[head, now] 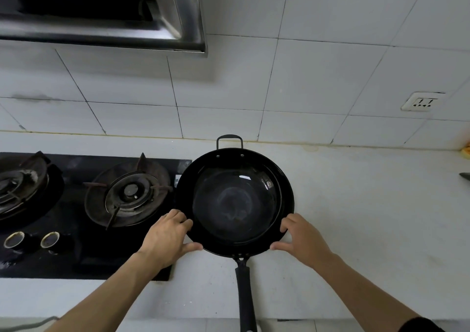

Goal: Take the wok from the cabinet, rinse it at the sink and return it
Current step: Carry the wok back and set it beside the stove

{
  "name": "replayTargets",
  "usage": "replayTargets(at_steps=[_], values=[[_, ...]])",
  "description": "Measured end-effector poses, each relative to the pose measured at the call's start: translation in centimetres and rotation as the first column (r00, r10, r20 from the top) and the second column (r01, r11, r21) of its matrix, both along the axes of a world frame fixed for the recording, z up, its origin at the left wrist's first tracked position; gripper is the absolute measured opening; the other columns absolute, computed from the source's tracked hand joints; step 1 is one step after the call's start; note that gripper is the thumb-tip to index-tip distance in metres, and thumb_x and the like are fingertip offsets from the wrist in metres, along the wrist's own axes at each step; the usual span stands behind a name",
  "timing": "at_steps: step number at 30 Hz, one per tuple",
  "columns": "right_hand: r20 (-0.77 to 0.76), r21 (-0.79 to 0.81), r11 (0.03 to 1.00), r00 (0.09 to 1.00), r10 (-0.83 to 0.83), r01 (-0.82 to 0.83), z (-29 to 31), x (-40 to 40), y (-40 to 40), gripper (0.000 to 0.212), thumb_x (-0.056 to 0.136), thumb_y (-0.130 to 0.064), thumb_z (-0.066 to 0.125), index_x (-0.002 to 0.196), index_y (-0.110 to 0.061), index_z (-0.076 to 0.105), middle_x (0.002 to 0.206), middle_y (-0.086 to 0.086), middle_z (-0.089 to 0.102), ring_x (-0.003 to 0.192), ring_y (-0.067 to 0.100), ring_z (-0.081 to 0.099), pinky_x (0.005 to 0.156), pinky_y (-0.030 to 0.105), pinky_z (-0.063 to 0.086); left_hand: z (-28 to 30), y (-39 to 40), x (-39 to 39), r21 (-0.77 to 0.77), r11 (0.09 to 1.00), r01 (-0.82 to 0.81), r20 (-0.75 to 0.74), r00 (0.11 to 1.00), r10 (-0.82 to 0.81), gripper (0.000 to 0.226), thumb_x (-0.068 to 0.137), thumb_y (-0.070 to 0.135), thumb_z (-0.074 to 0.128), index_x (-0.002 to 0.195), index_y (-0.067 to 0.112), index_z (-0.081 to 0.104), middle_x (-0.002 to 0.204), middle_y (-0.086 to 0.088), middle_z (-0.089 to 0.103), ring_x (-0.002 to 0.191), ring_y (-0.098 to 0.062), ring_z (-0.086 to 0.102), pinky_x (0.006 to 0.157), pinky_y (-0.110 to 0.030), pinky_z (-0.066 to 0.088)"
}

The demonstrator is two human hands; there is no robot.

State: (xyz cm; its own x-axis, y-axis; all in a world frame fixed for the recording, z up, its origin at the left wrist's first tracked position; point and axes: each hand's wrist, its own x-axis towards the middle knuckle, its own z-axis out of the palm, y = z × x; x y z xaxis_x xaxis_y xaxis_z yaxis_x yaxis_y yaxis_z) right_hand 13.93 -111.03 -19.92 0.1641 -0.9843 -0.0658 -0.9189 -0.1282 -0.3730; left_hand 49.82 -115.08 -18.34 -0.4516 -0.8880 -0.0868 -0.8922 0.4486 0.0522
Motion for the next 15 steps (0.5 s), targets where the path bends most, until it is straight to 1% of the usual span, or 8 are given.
replayTargets(at_steps=[7,10,15], values=[[-0.039,-0.015,0.999,0.999,-0.030,0.029,0.1,2.2,1.1,0.049,0.069,-0.071,0.066,0.083,-0.026,0.050,0.086,-0.013,0.048,0.076,0.006,0.047,0.059,0.011,0.034,0.3,-0.5,1.9,0.007,0.999,0.034,-0.003,0.999,-0.034,0.067,0.073,0.082,0.042,0.109,0.028,0.059,0.111,0.009,0.054,0.113,-0.013,0.044,0.097,-0.026,0.039],[-0.070,-0.025,0.999,0.997,-0.040,0.038,0.2,2.7,1.4,0.051,0.069,-0.074,0.063,0.084,-0.027,0.051,0.086,-0.013,0.049,0.076,0.006,0.047,0.061,0.012,0.035,0.5,-1.0,2.2,0.025,0.999,0.031,-0.034,0.999,-0.030,0.065,0.071,0.081,0.047,0.107,0.028,0.059,0.110,0.009,0.053,0.112,-0.012,0.044,0.094,-0.026,0.040],[-0.050,-0.030,0.997,0.996,-0.068,0.067,0.1,3.1,1.6,0.052,0.067,-0.074,0.066,0.083,-0.026,0.053,0.084,-0.013,0.050,0.076,0.006,0.048,0.062,0.013,0.036,0.6,-1.4,2.4,0.047,0.999,0.023,-0.057,0.998,-0.020,0.064,0.070,0.079,0.051,0.107,0.027,0.059,0.115,0.009,0.053,0.118,-0.012,0.043,0.097,-0.028,0.040]])
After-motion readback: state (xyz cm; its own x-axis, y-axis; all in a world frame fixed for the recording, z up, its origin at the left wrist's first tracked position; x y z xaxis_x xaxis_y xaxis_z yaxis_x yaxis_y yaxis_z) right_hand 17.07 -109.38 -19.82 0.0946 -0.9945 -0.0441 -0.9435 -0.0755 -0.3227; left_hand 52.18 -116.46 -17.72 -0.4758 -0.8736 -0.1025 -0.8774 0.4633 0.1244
